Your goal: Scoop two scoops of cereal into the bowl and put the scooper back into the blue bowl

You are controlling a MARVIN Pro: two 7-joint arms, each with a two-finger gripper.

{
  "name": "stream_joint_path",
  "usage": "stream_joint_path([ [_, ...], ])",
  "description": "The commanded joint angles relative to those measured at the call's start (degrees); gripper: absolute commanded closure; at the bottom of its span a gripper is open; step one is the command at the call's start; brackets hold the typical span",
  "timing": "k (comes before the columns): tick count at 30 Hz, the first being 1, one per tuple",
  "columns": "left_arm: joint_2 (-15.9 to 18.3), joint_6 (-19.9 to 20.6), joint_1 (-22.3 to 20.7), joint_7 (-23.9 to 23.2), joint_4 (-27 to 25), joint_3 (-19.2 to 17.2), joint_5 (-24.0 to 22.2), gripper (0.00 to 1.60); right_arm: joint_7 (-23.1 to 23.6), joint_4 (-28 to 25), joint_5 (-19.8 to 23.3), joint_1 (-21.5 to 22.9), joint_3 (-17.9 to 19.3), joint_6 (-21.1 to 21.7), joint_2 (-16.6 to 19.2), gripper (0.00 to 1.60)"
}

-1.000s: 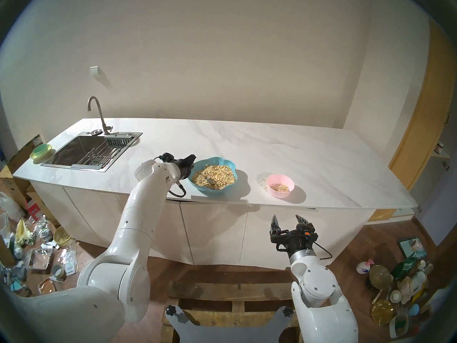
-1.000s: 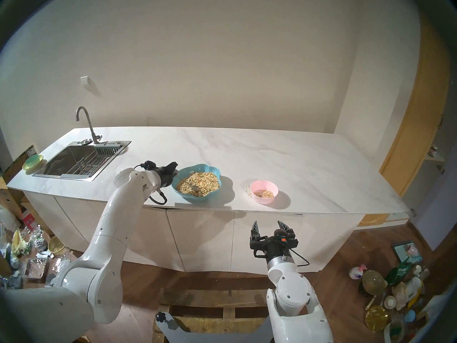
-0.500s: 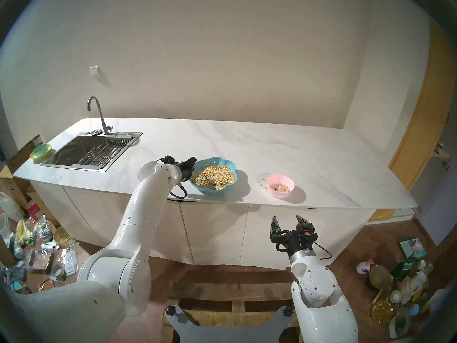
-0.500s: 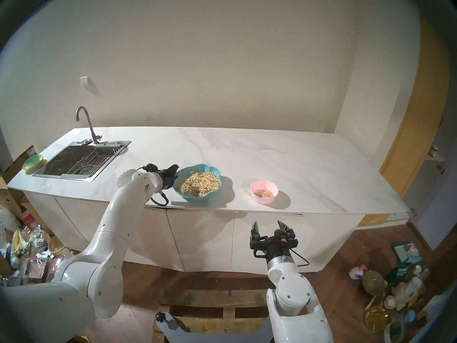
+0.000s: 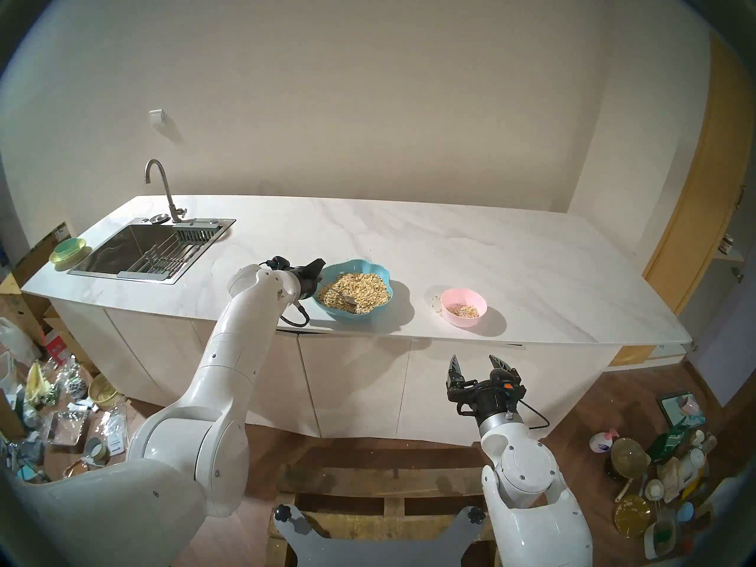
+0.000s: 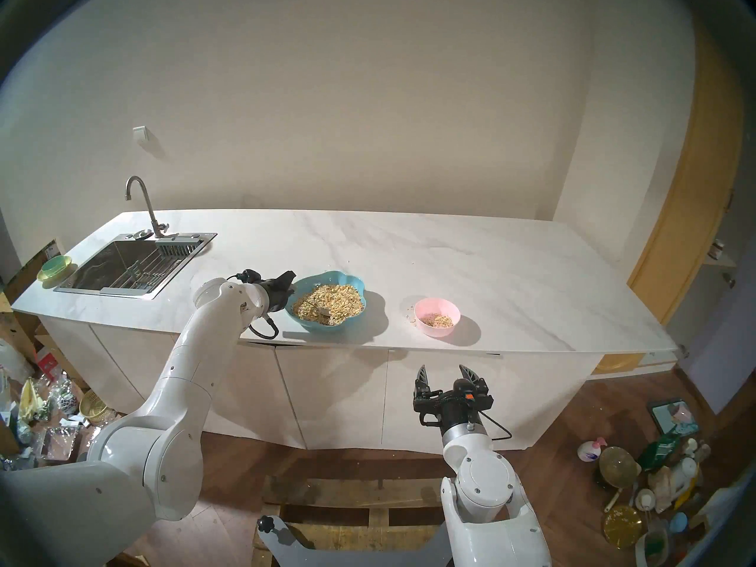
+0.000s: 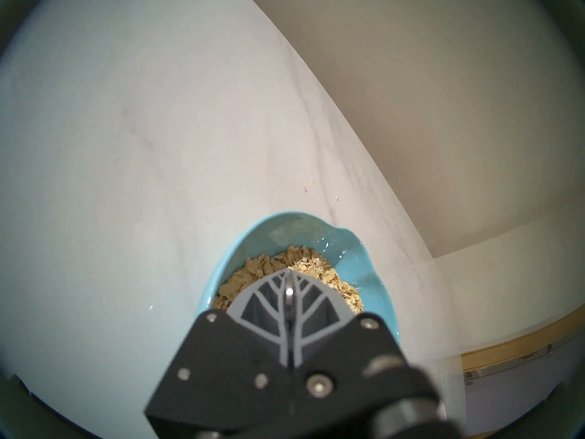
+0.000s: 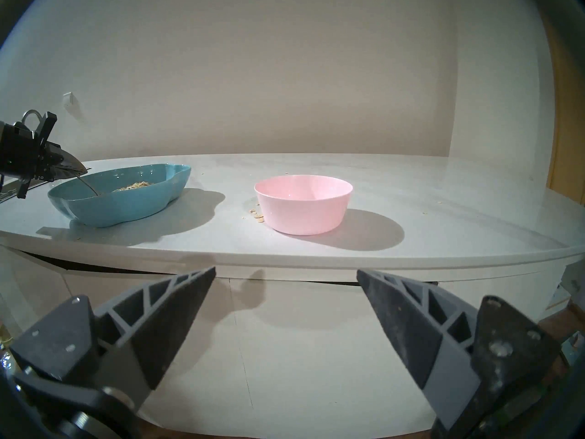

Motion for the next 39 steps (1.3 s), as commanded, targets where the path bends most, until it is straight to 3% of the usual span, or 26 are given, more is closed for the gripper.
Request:
stream_joint_path([
  [1, 0.8, -1.9, -2.8, -2.1, -1.9, 1.8, 1.6, 1.6, 0.0, -1.4, 0.1, 0.3, -0.1, -0.3, -0.2, 0.0],
  [12, 1.3, -3.7, -5.8, -3.0, -0.2, 5.2, 3.6, 1.6, 0.0, -1.4, 0.1, 0.3, -0.1, -0.3, -0.2, 0.0],
  [27, -0.4, -5.9, -8.6, -5.3, 7.2, 7.0, 4.2, 1.6, 0.0, -1.4, 0.1, 0.3, -0.1, -0.2, -0.2, 0.0],
  [39, -0.6, -6.1, -7.9, -7.4, 8.9, 8.1, 4.1, 1.6, 0.0, -1.5, 0.1, 0.3, -0.1, -0.2, -0.2, 0.0],
])
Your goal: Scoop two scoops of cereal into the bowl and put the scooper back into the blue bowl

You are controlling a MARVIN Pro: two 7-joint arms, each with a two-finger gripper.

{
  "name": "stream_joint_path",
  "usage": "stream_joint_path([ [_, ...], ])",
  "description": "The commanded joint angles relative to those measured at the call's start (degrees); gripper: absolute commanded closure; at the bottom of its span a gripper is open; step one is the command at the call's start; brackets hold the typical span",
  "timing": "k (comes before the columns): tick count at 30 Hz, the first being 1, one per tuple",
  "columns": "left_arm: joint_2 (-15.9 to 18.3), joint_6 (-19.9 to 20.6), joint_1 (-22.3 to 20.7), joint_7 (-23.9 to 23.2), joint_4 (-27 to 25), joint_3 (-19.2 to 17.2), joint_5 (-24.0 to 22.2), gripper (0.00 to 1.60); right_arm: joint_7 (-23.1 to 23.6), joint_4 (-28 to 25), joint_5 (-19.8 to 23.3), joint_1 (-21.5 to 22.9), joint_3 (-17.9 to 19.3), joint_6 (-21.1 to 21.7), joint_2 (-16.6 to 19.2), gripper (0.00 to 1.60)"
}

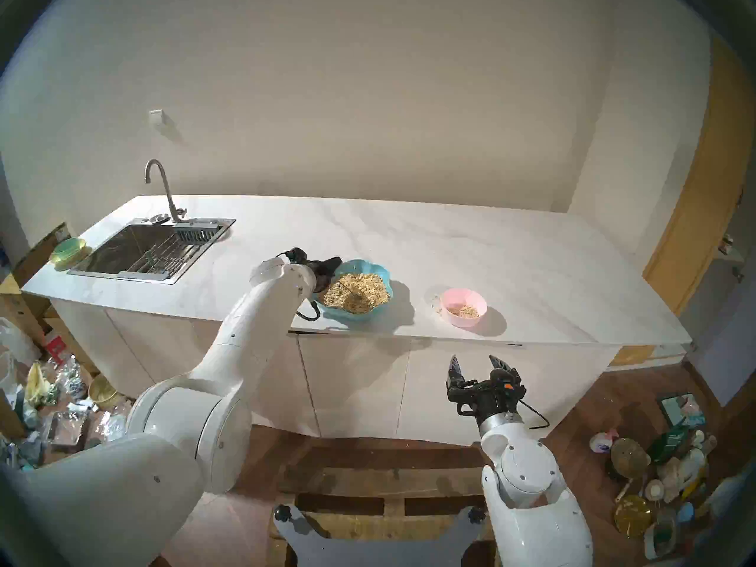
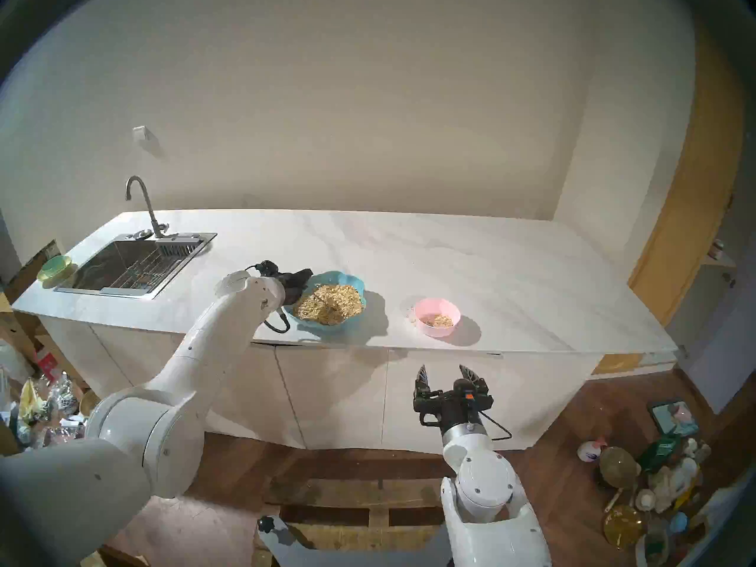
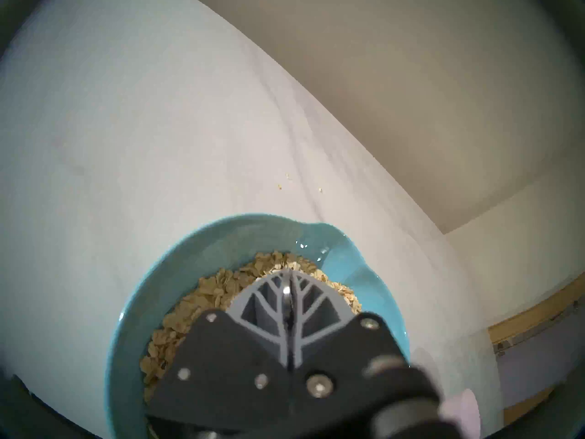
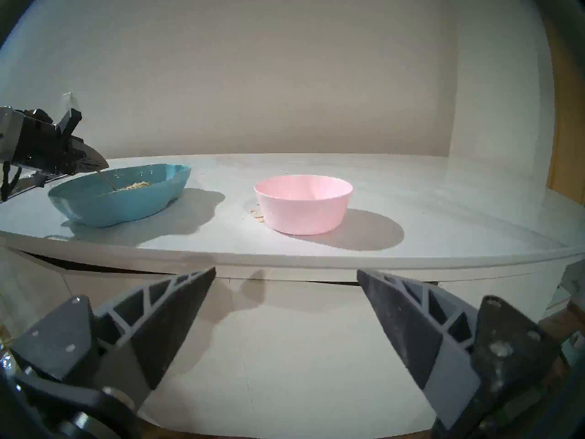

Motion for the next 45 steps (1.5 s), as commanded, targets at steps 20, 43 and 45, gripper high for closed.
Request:
stream_joint_path([
  [20, -2.0, 0.1, 0.3, -0.6, 0.6, -7.6, -4.2, 1.6, 0.0, -1.5, 0.1, 0.3, 0.0, -0.2, -0.2, 0.0],
  [43, -2.2, 0.1, 3.3, 0.1, -2.5, -7.9, -5.3, 1.6, 0.0, -1.5, 0.1, 0.3, 0.0, -0.2, -0.2, 0.0],
  [45, -2.6, -0.2, 3.6, 0.7, -3.0, -8.5, -5.9, 1.6, 0.0, -1.5, 0.1, 0.3, 0.0, -0.2, -0.2, 0.0],
])
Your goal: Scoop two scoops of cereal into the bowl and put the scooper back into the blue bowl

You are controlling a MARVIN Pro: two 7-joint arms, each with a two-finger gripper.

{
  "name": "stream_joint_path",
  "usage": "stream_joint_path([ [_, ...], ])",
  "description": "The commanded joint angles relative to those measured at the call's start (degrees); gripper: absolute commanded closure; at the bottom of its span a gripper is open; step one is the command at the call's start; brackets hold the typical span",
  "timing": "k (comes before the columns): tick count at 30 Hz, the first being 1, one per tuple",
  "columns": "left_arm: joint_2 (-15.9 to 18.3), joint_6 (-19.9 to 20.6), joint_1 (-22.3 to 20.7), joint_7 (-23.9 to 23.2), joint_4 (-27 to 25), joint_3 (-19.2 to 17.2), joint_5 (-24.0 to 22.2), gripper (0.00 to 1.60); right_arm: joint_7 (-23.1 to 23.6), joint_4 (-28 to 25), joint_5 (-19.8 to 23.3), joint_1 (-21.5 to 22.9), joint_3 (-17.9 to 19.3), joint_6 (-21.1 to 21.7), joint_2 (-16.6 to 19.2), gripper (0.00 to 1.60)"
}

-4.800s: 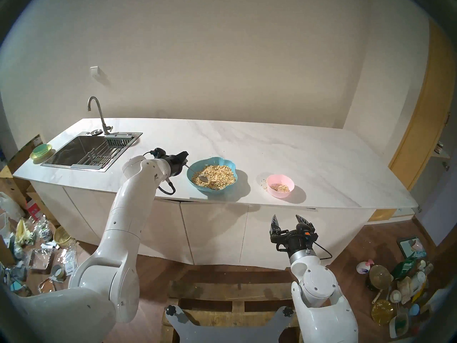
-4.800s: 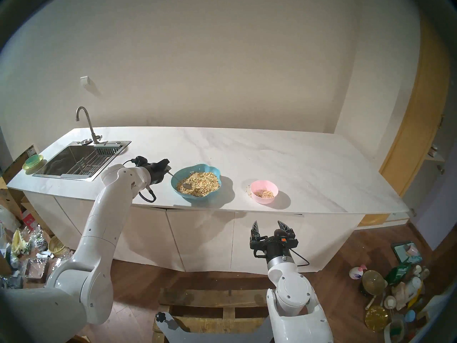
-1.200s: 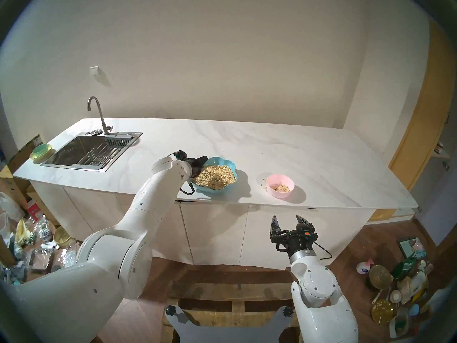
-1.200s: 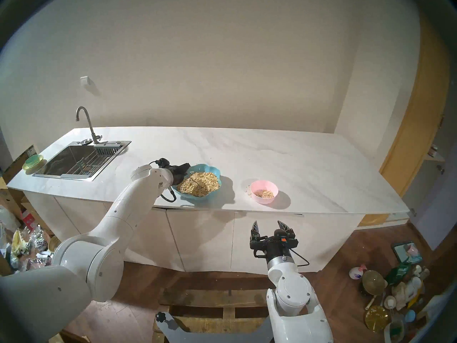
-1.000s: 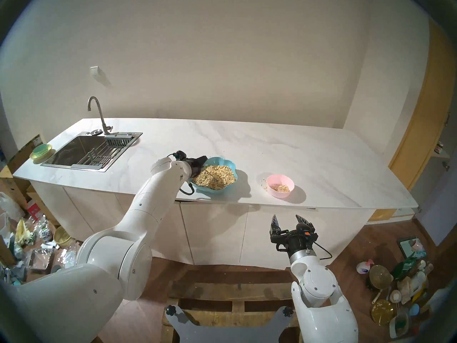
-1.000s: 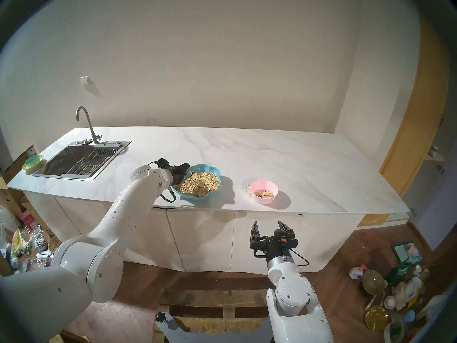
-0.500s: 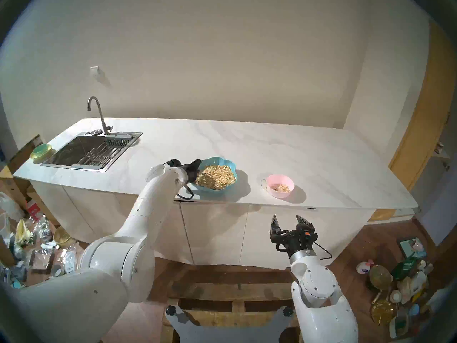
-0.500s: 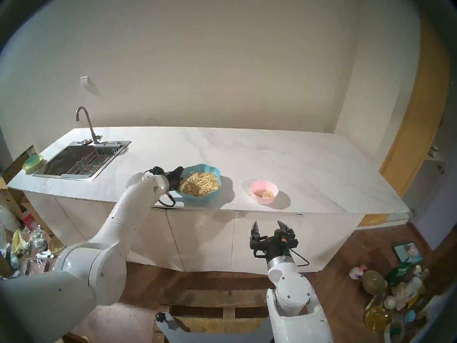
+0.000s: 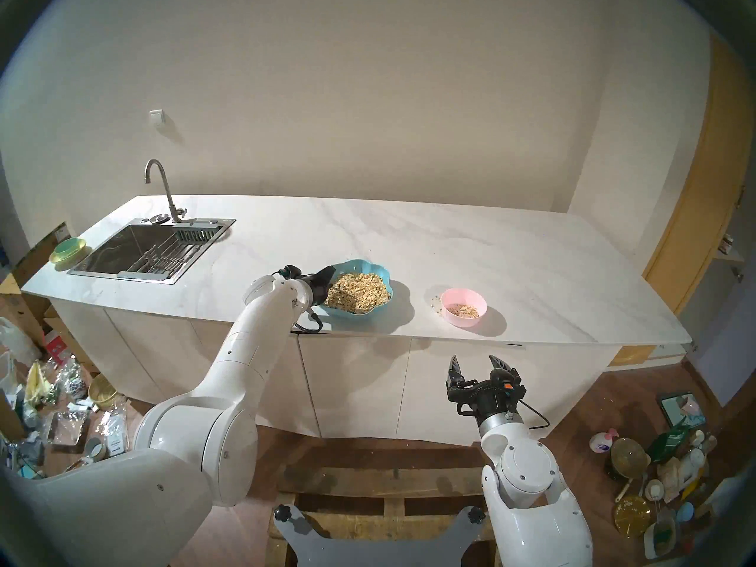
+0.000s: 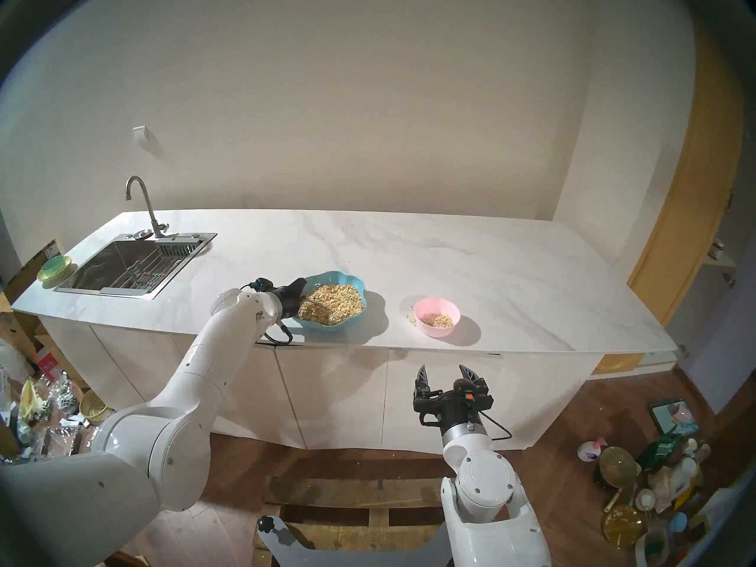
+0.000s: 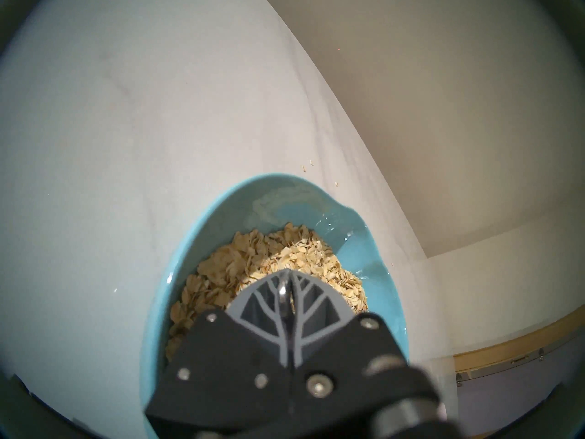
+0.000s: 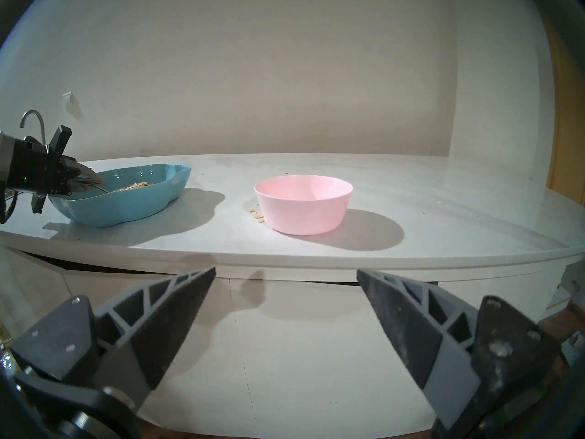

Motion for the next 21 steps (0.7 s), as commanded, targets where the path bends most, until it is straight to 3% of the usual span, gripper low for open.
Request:
stream_joint_path([
  [1, -0.7, -0.4, -0.3, 0.1, -2.7, -1.2, -1.2, 1.6, 0.0, -1.5, 0.1, 0.3, -0.1, -0.2, -0.2, 0.0],
  [21, -3.0, -0.6, -0.6, 1.2, -3.0, -6.2, -4.6, 1.6, 0.0, -1.4, 0.1, 0.3, -0.1, -0.2, -0.2, 0.0],
])
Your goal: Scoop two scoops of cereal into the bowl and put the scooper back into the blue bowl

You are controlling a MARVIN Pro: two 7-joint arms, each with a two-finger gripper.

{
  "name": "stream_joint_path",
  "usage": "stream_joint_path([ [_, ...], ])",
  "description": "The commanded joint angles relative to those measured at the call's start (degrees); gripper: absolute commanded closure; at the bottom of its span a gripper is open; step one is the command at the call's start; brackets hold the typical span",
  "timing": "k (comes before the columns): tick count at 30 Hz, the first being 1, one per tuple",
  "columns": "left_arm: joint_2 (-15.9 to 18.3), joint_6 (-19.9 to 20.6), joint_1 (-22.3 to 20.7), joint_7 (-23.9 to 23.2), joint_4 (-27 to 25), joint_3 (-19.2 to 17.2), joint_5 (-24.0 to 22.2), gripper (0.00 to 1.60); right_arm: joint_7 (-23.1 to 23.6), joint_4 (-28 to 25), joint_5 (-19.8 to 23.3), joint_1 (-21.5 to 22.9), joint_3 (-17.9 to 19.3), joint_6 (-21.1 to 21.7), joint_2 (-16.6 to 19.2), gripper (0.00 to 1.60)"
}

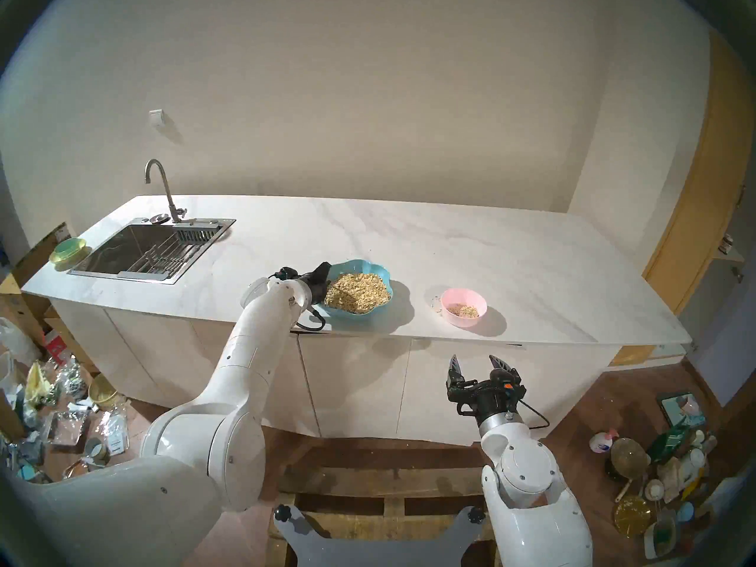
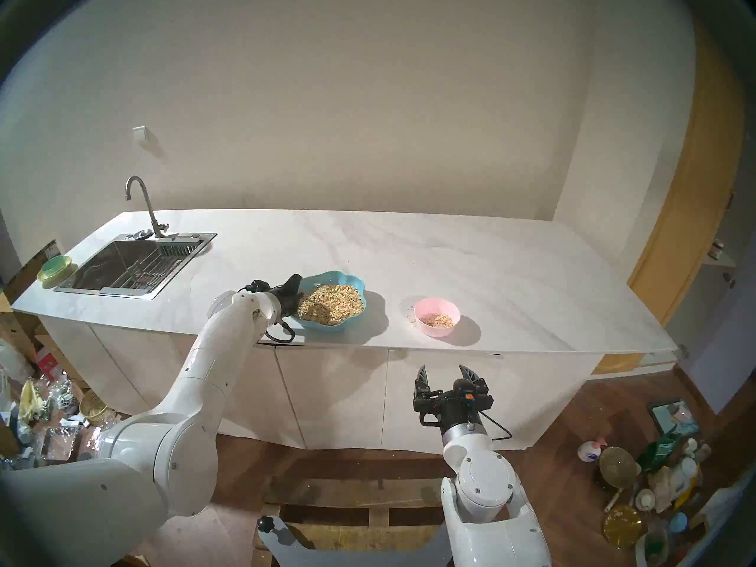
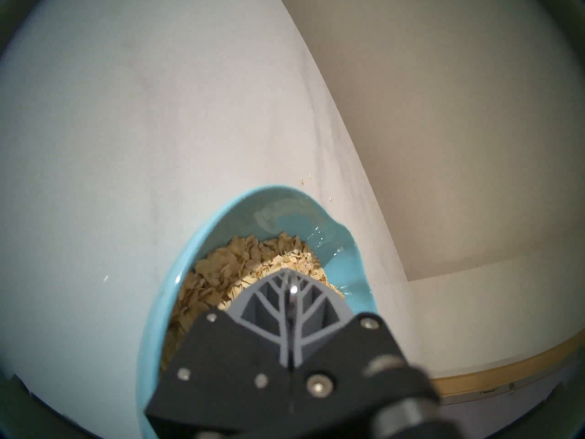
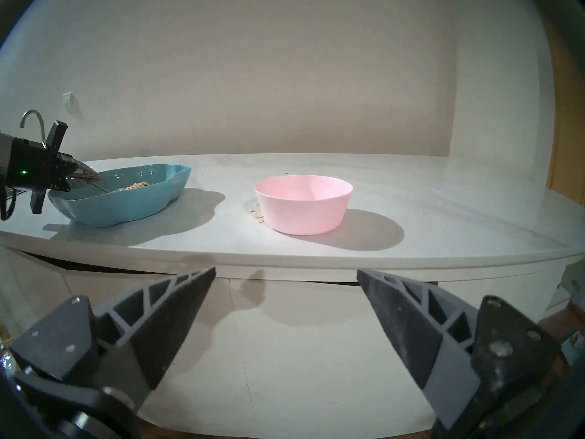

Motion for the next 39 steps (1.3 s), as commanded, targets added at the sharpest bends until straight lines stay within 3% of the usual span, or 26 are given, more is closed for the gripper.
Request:
stream_joint_path([
  [1, -0.7, -0.3, -1.6, -1.2, -1.4, -0.6, -1.0, 1.6, 0.0, -1.4, 0.1, 0.3, -0.1, -0.2, -0.2, 0.0],
  [8, -1.1, 0.4, -1.3, -1.6, -2.9, -0.9, -1.7, 1.6, 0.0, -1.4, 0.1, 0.3, -0.1, -0.2, -0.2, 0.0],
  [27, -1.3, 3.6, 1.8, 0.7, -13.3, -2.2, -3.5, 1.6, 0.0, -1.4, 0.1, 0.3, -0.1, -0.2, -0.2, 0.0],
  [39, -1.5, 4.5, 2.5, 2.0, -15.3, -3.0, -4.0, 1.6, 0.0, -1.4, 0.1, 0.3, -0.1, -0.2, -0.2, 0.0],
])
